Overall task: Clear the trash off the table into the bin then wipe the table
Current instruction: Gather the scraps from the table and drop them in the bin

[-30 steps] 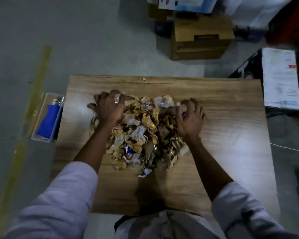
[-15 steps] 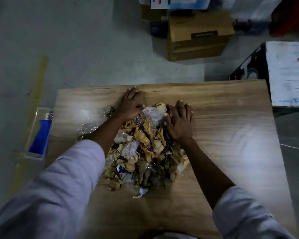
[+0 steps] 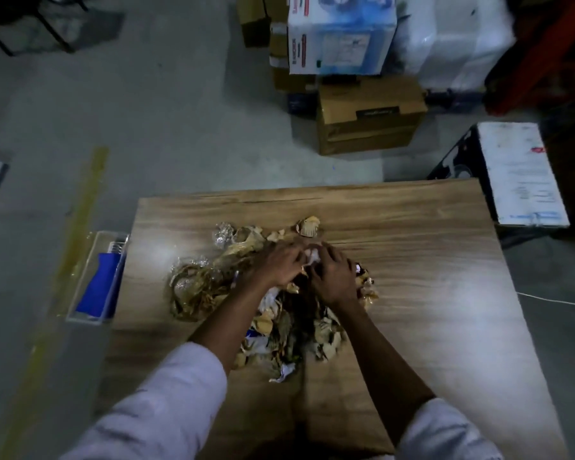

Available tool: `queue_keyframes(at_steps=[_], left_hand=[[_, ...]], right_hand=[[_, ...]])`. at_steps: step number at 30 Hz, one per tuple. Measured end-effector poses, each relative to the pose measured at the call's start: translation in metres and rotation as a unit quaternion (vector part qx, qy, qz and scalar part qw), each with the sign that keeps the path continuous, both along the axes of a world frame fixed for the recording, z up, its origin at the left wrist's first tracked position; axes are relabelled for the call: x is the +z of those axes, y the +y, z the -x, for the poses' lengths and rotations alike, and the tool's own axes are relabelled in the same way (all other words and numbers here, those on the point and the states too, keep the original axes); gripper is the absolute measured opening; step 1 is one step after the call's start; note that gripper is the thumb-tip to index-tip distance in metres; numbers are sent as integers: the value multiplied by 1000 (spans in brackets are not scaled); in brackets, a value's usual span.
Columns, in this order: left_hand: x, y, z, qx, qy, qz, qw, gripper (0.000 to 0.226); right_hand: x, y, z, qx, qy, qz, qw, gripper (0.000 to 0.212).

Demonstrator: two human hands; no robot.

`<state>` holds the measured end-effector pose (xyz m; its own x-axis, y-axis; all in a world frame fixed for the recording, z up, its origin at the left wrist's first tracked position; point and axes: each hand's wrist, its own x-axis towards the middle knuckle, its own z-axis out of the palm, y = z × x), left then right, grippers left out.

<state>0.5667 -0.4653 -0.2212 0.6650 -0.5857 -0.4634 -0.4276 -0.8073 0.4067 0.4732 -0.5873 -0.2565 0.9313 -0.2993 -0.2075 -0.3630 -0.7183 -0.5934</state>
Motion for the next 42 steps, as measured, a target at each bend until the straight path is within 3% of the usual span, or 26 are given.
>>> queue_keyframes(at_steps=[2, 6, 10, 14, 16, 19, 20, 23, 25, 27, 30, 32, 34, 38, 40, 42], left_hand=[[7, 7, 12, 6, 22, 12, 1000, 46], [46, 24, 42, 20, -83, 109, 990, 42], [68, 48, 101, 137, -15, 275, 952, 30], [62, 75, 173, 363, 90, 382, 845, 11], [49, 84, 197, 507, 194, 338, 769, 16], [24, 97, 206, 637, 355, 264, 632, 11], [17, 100, 204, 667, 379, 241, 594, 24], [-14, 112, 195, 708, 396, 182, 556, 86], [1, 113, 196, 721, 413, 182, 526, 71], [18, 111, 196, 709, 424, 195, 529, 60], [6, 103, 193, 681, 409, 209, 571, 75], [-76, 96, 178, 687, 375, 206, 587, 80], [-84, 84, 170, 680, 381, 220, 587, 72], [18, 63, 176, 665, 381, 230, 599, 39], [30, 57, 178, 664, 380, 218, 606, 45], [2, 55, 177, 671, 400, 241, 576, 57]], right_hand=[[15, 2, 6, 7, -10, 20, 1000, 60], [41, 9, 31, -54, -65, 29, 996, 58], [60, 40, 66, -38, -71, 18, 997, 68], [57, 66, 103, 6, -66, 17, 998, 69], [57, 66, 114, 6, -56, 16, 998, 69], [67, 53, 123, -84, -104, 25, 991, 69], [69, 46, 126, -122, -123, 23, 985, 65], [70, 19, 133, -226, -151, -4, 962, 42], [59, -1, 134, -275, -93, -42, 956, 44], [51, -14, 132, -302, -22, -98, 948, 52], [44, -23, 126, -290, 44, -133, 947, 64], [43, -23, 120, -259, 86, -136, 953, 72], [39, -21, 112, -214, 124, -158, 956, 84], [30, -8, 105, -104, 194, -148, 964, 121], [39, 3, 107, -77, 189, -156, 966, 115], [39, 16, 112, -80, 196, -177, 961, 100]])
